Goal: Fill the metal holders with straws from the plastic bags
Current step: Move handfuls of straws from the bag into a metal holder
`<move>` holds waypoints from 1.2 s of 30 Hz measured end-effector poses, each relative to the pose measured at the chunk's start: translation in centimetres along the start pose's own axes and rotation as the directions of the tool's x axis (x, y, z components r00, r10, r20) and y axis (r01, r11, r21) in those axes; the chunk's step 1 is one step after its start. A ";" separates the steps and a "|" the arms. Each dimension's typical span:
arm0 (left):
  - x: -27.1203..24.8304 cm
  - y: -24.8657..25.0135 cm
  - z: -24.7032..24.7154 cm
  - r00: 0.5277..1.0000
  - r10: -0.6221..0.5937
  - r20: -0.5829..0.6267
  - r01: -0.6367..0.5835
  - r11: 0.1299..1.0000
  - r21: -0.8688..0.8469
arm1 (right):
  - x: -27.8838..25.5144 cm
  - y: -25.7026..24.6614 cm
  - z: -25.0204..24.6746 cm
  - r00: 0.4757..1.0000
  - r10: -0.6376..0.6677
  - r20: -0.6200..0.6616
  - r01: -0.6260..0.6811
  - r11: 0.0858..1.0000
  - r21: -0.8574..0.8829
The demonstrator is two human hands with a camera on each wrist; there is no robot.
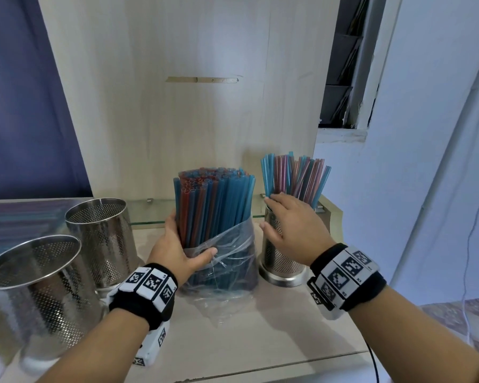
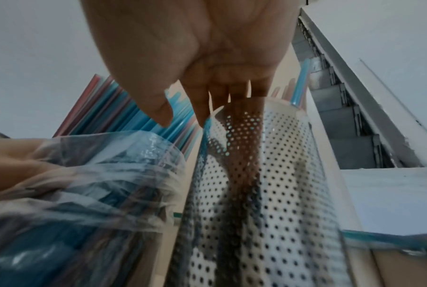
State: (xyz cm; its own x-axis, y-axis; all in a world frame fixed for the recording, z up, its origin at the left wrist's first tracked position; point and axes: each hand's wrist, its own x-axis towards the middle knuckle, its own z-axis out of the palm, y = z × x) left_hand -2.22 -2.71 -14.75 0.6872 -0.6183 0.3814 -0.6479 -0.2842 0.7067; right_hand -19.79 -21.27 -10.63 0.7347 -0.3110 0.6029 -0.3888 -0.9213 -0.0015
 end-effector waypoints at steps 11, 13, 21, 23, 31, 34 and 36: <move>0.2 -0.3 0.0 1.000 0.000 -0.002 0.000 1.000 0.012 | -3.8 3.7 0.8 0.860 0.509 -0.039 -0.477 0.827 0.298; 0.2 -0.3 0.1 1.000 0.002 -0.002 -0.002 1.000 0.014 | -3.4 4.0 1.6 0.882 0.469 0.040 -0.457 0.832 0.314; 0.2 -0.2 0.1 1.000 0.011 -0.002 -0.011 1.000 0.010 | -2.3 3.1 2.8 0.882 0.469 0.045 -0.419 0.738 0.528; 0.3 -0.2 0.1 1.000 0.012 0.004 -0.012 1.000 0.011 | -2.2 3.1 3.1 0.884 0.466 0.043 -0.411 0.730 0.545; 1.9 0.5 -0.5 0.997 -0.077 0.025 0.080 0.982 -0.173 | -2.5 3.2 3.1 0.891 0.453 0.032 -0.382 0.710 0.591; 3.4 0.9 -0.4 0.993 -0.114 0.035 0.120 0.956 -0.269 | -2.4 3.3 3.4 0.896 0.444 0.033 -0.372 0.707 0.601; 4.2 1.3 -0.3 0.995 -0.099 -0.028 0.085 0.944 -0.320 | -2.4 3.5 3.5 0.900 0.434 0.036 -0.364 0.704 0.610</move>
State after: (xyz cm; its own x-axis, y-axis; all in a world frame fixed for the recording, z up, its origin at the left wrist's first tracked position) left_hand -0.06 -5.44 -12.05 0.7570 -0.5661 0.3262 -0.4481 -0.0865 0.8898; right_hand -20.95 -24.52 -14.82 0.5124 -0.6885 0.5134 -0.2018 -0.6776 -0.7072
